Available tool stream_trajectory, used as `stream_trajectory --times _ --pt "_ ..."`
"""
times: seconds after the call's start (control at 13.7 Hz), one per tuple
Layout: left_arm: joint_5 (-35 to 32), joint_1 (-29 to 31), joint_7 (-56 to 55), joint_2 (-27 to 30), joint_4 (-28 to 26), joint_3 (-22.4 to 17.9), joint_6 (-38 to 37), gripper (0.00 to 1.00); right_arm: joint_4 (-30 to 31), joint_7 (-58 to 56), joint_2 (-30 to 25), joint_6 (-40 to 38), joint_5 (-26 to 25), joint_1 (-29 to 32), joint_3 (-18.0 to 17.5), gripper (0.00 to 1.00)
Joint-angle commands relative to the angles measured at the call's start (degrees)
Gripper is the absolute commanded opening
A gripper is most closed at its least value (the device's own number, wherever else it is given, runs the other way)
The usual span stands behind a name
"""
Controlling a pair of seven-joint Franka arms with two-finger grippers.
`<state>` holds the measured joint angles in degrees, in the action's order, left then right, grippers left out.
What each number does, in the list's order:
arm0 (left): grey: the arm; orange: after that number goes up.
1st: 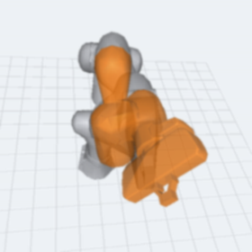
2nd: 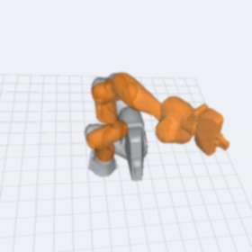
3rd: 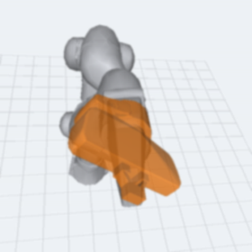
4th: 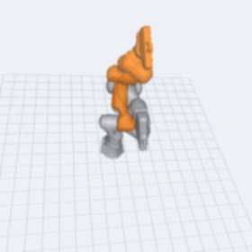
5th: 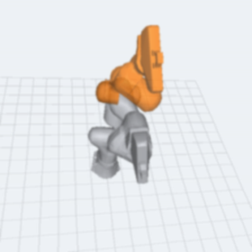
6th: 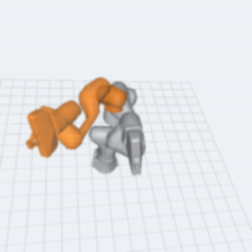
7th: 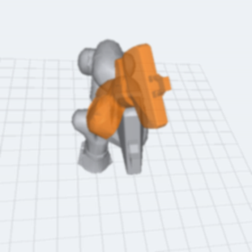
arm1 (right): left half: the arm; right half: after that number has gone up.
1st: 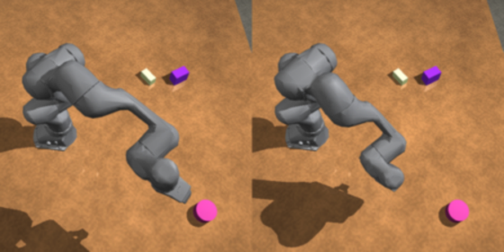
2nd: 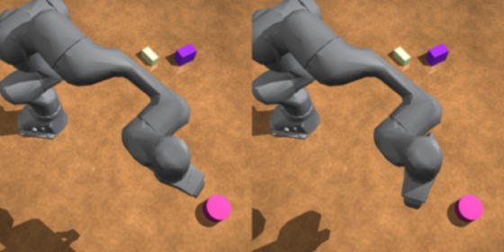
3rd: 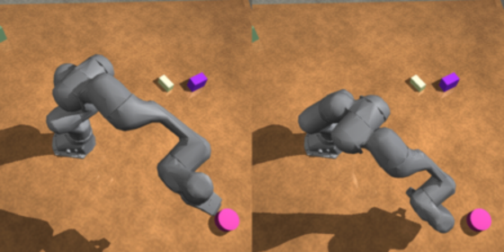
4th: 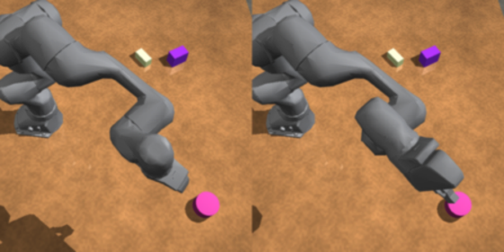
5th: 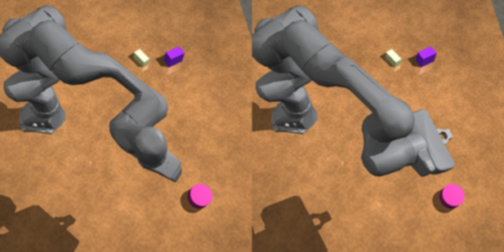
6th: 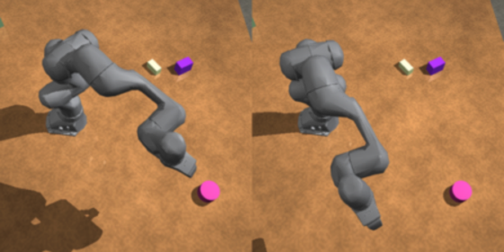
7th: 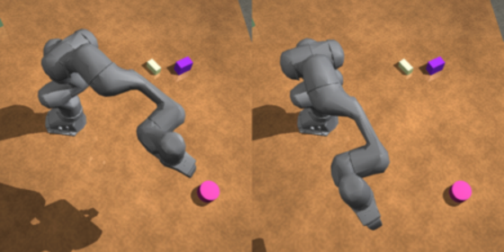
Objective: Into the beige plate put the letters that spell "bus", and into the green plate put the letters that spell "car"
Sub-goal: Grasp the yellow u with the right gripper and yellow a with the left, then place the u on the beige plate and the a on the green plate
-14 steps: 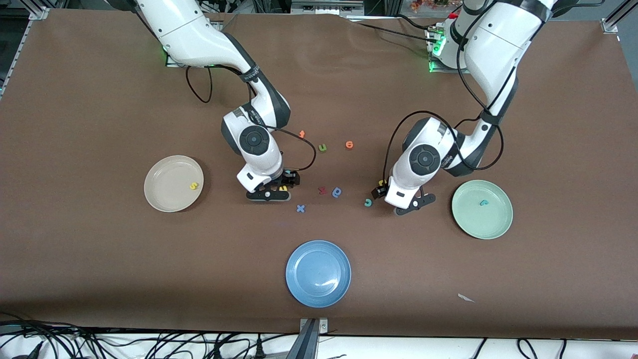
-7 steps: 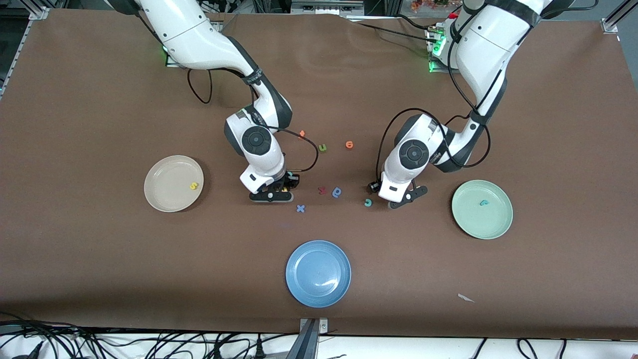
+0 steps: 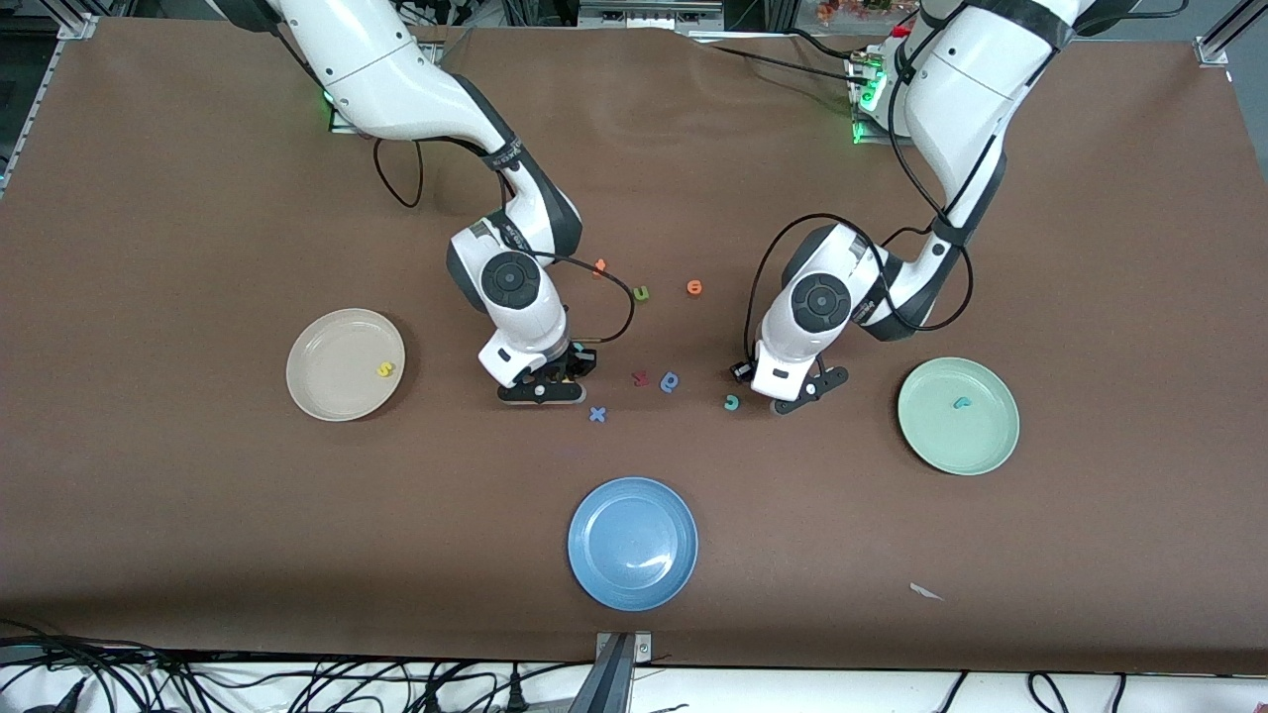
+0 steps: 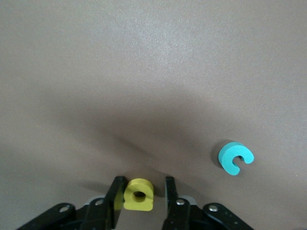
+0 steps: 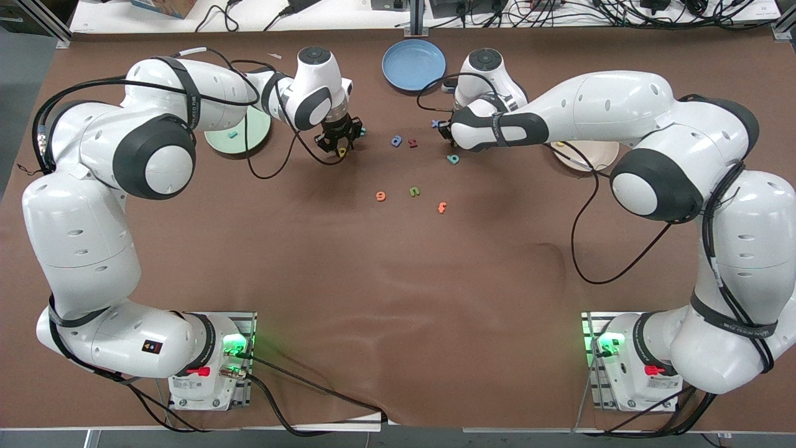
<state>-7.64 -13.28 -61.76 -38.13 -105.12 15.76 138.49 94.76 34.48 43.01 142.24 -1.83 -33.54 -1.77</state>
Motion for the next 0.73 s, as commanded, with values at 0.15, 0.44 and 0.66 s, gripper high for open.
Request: stream_trajectory --times 0.15,0.44,0.66 --pt "0.6 -0.2 0.3 1.3 -1.6 -0.8 0.0 0.29 -1.8 -2.4 -0.9 -2.0 -1.2 0.2 1.2 0.13" --pt "0.7 1.9 5.0 3.1 -0.2 -0.8 -3.8 0.24 -1.2 -7.1 -5.0 -7.0 -1.2 0.2 6.8 0.13" --pt "0.7 5.3 11.0 3.5 5.2 -0.8 -13.1 0.22 2.3 -18.5 -8.8 -13.1 -1.0 0.2 12.4 0.15"
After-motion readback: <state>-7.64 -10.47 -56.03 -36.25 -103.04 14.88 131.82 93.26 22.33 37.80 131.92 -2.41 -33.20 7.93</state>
